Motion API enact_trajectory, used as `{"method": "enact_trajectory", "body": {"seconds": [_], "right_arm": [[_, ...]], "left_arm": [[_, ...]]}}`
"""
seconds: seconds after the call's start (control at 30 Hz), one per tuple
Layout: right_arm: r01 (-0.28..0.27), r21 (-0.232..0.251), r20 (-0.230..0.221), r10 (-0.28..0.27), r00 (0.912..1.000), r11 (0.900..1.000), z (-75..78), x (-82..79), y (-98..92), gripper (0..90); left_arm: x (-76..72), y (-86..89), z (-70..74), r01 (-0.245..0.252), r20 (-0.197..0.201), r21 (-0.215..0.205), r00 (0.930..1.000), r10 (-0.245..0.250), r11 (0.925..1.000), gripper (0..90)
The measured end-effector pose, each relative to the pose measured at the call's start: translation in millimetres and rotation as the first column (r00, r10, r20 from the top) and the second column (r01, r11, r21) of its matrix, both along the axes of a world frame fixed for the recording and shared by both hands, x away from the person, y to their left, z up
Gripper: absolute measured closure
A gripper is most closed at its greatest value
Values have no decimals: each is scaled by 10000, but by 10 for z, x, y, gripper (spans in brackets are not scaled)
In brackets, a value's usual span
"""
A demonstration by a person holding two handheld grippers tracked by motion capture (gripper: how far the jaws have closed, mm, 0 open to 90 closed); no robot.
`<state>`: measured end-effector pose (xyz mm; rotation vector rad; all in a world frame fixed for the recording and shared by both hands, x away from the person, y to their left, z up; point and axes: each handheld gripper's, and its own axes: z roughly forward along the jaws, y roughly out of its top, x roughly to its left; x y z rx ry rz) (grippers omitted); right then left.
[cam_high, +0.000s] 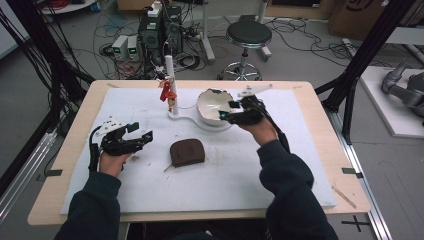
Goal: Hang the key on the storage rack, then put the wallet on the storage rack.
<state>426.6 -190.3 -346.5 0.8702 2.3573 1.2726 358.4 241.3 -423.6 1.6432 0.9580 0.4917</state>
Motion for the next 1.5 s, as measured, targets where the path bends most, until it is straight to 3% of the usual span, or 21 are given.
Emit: {"method": "enact_trajectory", "body": {"seconds": [0.03,0.07,0.1,0.13,0.17,0.2,0.3,0.37,0.43,0.63,0.93,1.27,1.37,1.5], "right_arm": [[0,0,0,0,10000,10000,0,0,0,373],[482,10,218,-483,9986,9988,-90,-146,-243,312],[746,89,279,-749,9968,9972,-145,-216,-363,278],[981,116,311,-984,9947,9951,-195,-283,-481,256],[981,116,311,-984,9947,9951,-195,-283,-481,256],[1475,151,497,-1481,9877,9889,-295,-404,-709,218],[1835,225,528,-1845,9814,9828,-366,-491,-895,217],[2358,387,619,-2379,9693,9710,-479,-601,-1160,216],[2600,126,699,-2602,9630,9655,-517,-631,-1247,216],[3126,160,459,-3130,9486,9498,-597,-611,-1344,216],[3080,283,408,-3089,9502,9510,-597,-632,-1338,216],[3069,209,315,-3074,9510,9515,-617,-639,-1330,216],[3010,246,244,-3016,9531,9533,-629,-624,-1334,216],[2956,280,118,-2960,9551,9549,-642,-609,-1337,216]], "left_arm": [[-1,-3,2,34,21,-47,10000,-34,10000,260],[-1,-5,3,69,59,-65,10000,-68,10000,260],[-2,-5,7,57,154,-108,9999,-55,9999,254],[-2,-5,7,57,154,-108,9999,-55,9999,239],[-3,-7,8,16,229,-148,9997,-13,9999,239],[-2,-5,13,35,355,-300,9994,-24,9995,214],[-3,0,17,62,437,-326,9990,-47,9994,212],[1,-5,12,63,411,-368,9991,-48,9993,211],[4,-7,9,167,356,-374,9992,-153,9992,211],[7,-22,0,210,212,-350,9996,-202,9992,211],[23,-46,-18,220,48,-263,9997,-219,9994,211],[18,-126,-20,654,-48,-293,9978,-655,9974,211],[23,-183,-34,1025,-247,-290,9944,-1032,9943,211],[29,-331,-81,1740,-730,41,9822,-1732,9847,211]]}}
